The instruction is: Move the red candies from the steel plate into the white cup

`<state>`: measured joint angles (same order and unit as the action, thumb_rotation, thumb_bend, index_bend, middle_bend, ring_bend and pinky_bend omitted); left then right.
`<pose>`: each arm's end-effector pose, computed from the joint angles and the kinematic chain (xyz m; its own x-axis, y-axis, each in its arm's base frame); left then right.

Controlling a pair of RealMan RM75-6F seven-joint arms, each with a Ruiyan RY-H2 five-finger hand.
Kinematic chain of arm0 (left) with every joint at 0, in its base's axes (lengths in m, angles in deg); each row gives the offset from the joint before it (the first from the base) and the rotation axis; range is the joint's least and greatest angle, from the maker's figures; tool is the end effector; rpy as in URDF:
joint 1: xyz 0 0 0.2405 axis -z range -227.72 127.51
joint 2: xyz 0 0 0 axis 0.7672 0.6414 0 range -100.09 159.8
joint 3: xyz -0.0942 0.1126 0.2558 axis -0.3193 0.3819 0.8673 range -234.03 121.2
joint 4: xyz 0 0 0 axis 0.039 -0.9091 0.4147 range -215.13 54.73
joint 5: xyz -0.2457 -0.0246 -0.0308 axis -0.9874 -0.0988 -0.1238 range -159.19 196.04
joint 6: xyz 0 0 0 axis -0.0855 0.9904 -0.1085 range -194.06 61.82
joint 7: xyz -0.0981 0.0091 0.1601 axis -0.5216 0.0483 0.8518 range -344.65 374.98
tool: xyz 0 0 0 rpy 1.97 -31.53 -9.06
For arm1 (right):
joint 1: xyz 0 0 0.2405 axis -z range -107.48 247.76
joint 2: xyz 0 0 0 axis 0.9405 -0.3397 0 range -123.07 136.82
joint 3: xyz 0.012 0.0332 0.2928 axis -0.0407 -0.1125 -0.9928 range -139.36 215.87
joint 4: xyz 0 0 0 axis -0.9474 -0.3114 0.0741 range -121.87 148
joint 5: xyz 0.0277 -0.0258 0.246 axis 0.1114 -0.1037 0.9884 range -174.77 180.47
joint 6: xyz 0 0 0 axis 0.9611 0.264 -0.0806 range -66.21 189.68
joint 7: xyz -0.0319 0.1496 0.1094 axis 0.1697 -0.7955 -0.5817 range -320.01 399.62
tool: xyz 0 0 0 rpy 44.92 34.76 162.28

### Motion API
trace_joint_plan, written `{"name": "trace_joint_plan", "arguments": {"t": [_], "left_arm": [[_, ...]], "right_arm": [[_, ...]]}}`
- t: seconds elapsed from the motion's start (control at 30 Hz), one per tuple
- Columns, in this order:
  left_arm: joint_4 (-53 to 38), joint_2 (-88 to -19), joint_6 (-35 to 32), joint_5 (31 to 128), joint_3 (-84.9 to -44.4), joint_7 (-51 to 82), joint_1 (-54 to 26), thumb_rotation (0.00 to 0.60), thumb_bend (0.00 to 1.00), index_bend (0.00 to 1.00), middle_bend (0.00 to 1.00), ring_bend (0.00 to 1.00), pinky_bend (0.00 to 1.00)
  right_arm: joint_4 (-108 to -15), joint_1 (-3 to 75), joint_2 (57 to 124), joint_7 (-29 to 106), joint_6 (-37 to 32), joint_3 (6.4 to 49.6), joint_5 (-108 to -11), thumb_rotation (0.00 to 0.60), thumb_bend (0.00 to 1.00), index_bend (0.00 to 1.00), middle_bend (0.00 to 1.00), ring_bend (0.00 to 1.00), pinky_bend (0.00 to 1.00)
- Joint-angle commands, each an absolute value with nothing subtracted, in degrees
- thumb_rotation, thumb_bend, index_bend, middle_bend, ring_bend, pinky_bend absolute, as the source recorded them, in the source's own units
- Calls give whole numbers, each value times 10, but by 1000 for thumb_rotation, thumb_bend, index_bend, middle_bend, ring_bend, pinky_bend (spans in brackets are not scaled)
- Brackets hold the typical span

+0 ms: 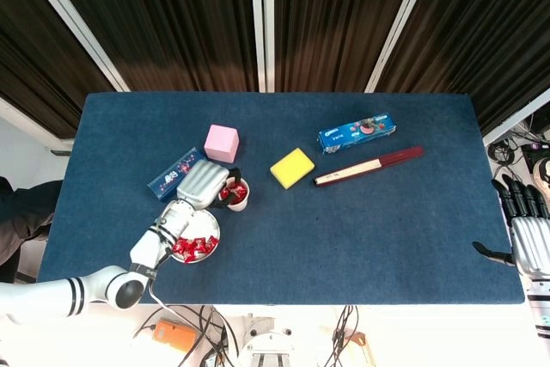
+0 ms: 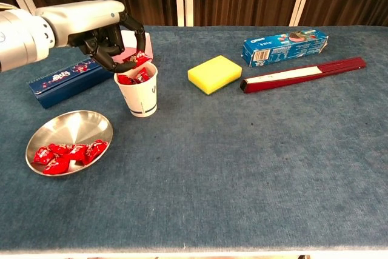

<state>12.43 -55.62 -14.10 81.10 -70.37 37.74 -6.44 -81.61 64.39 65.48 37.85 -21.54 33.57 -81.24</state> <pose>-0.1188 0.4124 -0.0559 0.4181 0.2708 0.8671 0.8543 -0.4417 -0.2740 -0.3596 -0.2446 0.1745 0.4094 0.0090 0.9123 -0.9123 0.0057 0.4094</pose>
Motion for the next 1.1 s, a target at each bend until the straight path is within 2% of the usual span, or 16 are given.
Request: {"name": "trace_joint_plan", "arguments": {"t": [0.03,0.2,0.43,0.57,0.67,0.87,1.1], "left_arm": [[122,-560,-142,774,-704,407,-52,600,298,373,948,859,800],[157,-541,-97,788,-693,407,-70,600,200,276,948,859,800],[217,-474,-28,855,-653,388,-124,600,197,273,948,859,800],[230,-448,2,902,-619,364,-158,600,197,306,948,859,800],[224,-440,6,932,-588,348,-177,600,200,347,948,859,800],[195,-453,7,980,-542,346,-201,600,205,360,948,859,800],[163,-488,-7,988,-521,371,-214,600,208,370,948,858,800]], "right_arm": [[-813,643,656,376,-214,335,-812,600,151,0,9,0,0],[-809,640,657,374,-210,334,-813,600,151,0,9,0,0],[-809,634,659,375,-205,333,-816,600,152,0,9,0,0],[-812,633,659,379,-204,332,-818,600,152,0,9,0,0],[-815,631,659,382,-204,332,-819,600,151,0,9,0,0],[-825,631,656,392,-208,332,-824,600,151,0,10,0,0],[-833,633,654,399,-209,335,-824,600,151,0,9,0,0]]}}
